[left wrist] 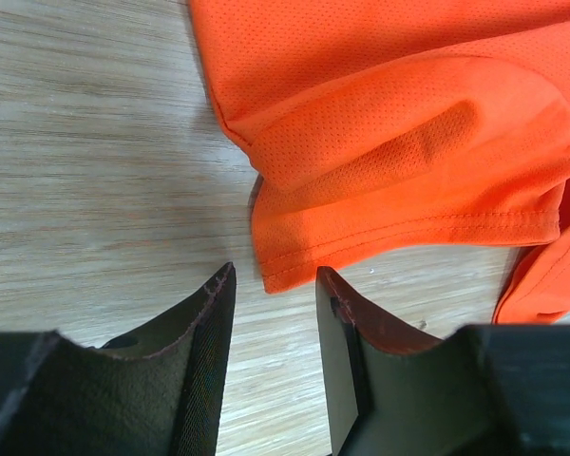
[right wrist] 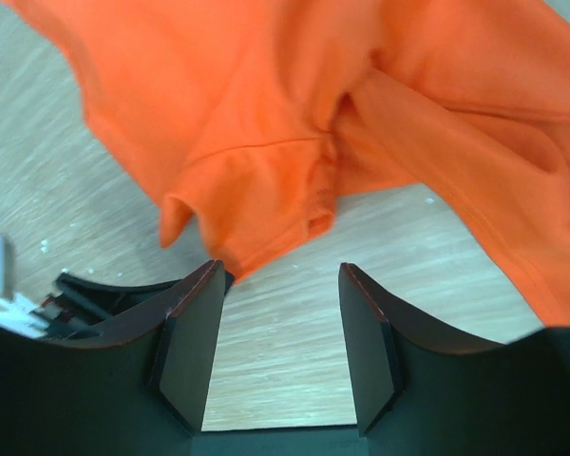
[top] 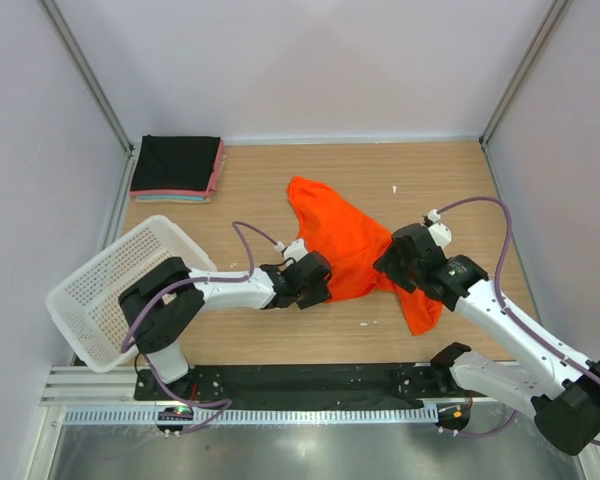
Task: Fold and stack the t-shirts
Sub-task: Flatten the tshirt out
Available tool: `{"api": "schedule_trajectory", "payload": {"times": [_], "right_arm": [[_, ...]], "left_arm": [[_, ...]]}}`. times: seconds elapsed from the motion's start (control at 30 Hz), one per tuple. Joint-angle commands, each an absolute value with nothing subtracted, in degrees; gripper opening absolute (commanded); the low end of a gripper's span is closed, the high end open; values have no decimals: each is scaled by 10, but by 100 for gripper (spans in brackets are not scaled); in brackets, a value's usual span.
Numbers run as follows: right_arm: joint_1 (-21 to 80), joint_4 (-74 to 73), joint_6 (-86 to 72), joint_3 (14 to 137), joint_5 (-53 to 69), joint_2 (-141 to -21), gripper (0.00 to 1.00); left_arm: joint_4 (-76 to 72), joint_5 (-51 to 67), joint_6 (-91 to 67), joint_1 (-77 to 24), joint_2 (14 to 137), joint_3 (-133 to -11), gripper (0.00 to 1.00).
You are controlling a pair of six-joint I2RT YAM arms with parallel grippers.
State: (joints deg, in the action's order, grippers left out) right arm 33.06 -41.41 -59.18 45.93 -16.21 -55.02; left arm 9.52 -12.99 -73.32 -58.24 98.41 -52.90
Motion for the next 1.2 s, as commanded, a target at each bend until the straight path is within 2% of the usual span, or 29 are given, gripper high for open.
{"api": "schedule_trajectory", "payload": {"times": [0.0, 0.3, 0.43, 0.53, 0.57, 0.63, 0.83, 0.93, 0.97, 1.03, 1.17], "right_arm": [[315, -480, -660, 440, -151, -553, 57], [274, -584, -750, 375, -180, -541, 61], [272, -573, -765, 339, -185, -528, 61], [269, -524, -744, 312, -166, -525, 61], [269, -503, -740, 302, -162, -526, 60], [270, -497, -741, 294, -168, -533, 60], [268, -481, -724, 288, -228, -591, 59], [261, -456, -710, 289, -270, -627, 48], [258, -452, -705, 298, -285, -640, 27], [251, -458, -694, 315, -301, -669, 2], [221, -531, -657, 433, -392, -687, 1]], "left_arm": [[109, -161, -713, -584, 992, -531, 41], [59, -116, -697, -584, 1022, -526, 37], [42, -105, -691, -584, 1027, -526, 34], [33, -98, -689, -584, 1032, -525, 21], [34, -98, -687, -584, 1034, -525, 10], [45, -100, -686, -579, 1028, -521, 0], [99, -133, -650, -535, 934, -505, 0], [147, -156, -617, -505, 876, -519, 0], [161, -167, -607, -501, 861, -525, 0], [203, -197, -581, -494, 826, -549, 0], [278, -232, -542, -469, 787, -622, 0]]}}
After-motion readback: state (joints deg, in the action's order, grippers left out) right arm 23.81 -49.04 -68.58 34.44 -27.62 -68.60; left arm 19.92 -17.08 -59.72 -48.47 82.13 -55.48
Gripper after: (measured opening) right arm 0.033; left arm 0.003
